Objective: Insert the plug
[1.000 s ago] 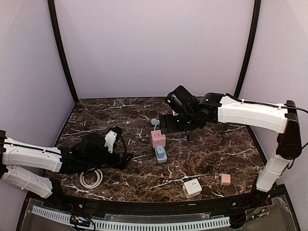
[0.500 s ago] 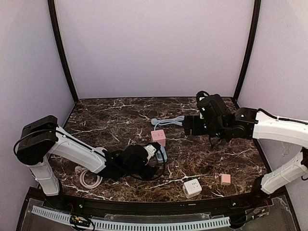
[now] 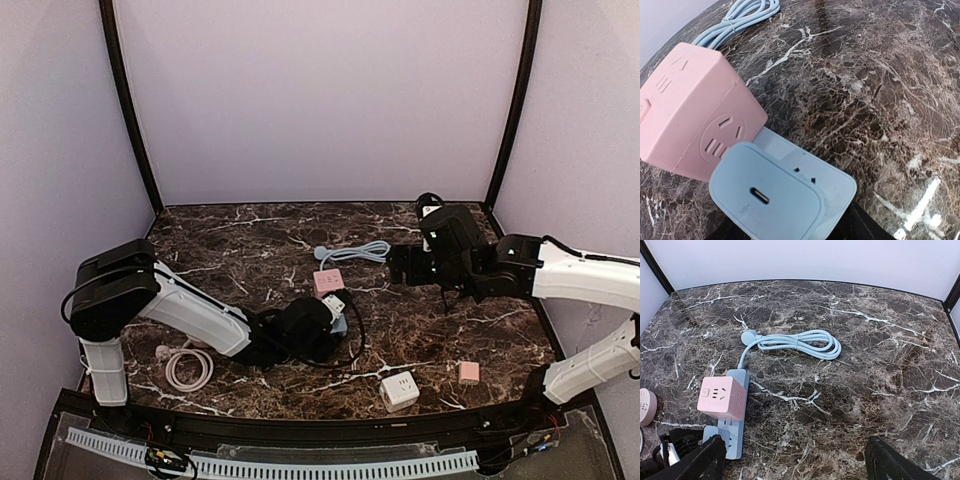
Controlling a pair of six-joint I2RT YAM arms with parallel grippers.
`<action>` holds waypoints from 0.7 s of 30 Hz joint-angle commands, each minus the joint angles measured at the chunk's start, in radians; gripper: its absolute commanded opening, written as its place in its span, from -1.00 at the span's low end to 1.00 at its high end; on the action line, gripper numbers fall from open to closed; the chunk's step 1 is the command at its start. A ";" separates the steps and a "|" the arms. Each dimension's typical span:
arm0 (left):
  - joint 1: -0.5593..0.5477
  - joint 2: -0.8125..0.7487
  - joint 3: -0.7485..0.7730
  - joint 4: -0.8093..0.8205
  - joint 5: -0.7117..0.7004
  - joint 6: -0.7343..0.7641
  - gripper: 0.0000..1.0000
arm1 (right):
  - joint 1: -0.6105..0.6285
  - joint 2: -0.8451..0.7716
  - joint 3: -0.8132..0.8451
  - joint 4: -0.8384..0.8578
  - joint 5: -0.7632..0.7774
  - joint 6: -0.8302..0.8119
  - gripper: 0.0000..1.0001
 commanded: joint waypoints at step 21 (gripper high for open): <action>0.236 0.095 0.137 -0.010 0.085 0.049 0.11 | -0.022 0.007 -0.030 0.081 0.009 -0.043 0.91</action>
